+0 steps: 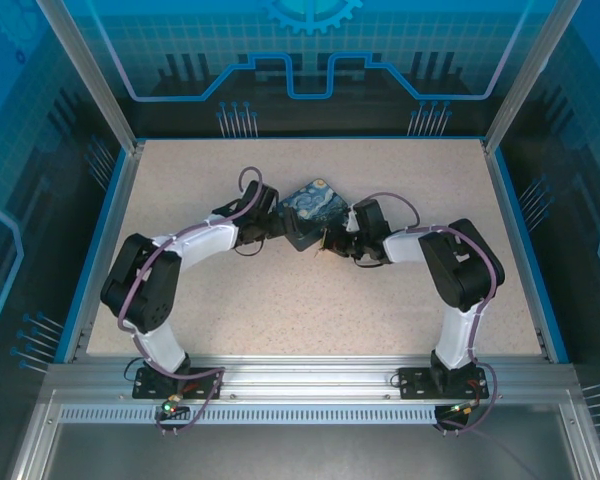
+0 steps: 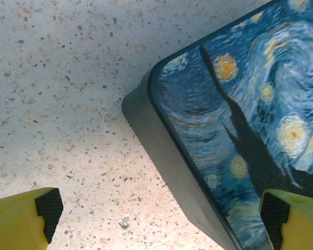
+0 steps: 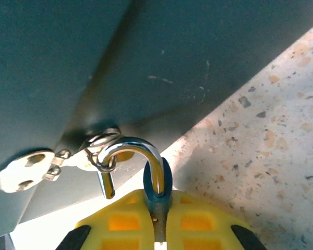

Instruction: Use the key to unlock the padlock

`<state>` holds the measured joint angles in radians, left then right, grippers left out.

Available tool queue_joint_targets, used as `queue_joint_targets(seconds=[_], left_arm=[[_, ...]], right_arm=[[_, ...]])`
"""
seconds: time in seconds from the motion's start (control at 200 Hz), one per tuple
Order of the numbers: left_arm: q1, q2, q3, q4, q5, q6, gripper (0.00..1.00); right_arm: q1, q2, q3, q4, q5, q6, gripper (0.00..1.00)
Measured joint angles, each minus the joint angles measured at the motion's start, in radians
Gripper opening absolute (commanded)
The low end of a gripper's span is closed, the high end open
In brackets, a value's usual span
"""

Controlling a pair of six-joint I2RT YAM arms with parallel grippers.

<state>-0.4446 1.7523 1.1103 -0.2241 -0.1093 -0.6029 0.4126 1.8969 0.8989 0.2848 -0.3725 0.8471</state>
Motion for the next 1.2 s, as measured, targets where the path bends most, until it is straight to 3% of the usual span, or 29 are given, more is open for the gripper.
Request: queue_joint_targets(seconds=[1.201], left_arm=[[-0.032,0.051,0.052,0.004,-0.019,0.007,0.98]], right_arm=[[-0.085,0.077,-0.067,0.347,-0.106,0.261,0.0]])
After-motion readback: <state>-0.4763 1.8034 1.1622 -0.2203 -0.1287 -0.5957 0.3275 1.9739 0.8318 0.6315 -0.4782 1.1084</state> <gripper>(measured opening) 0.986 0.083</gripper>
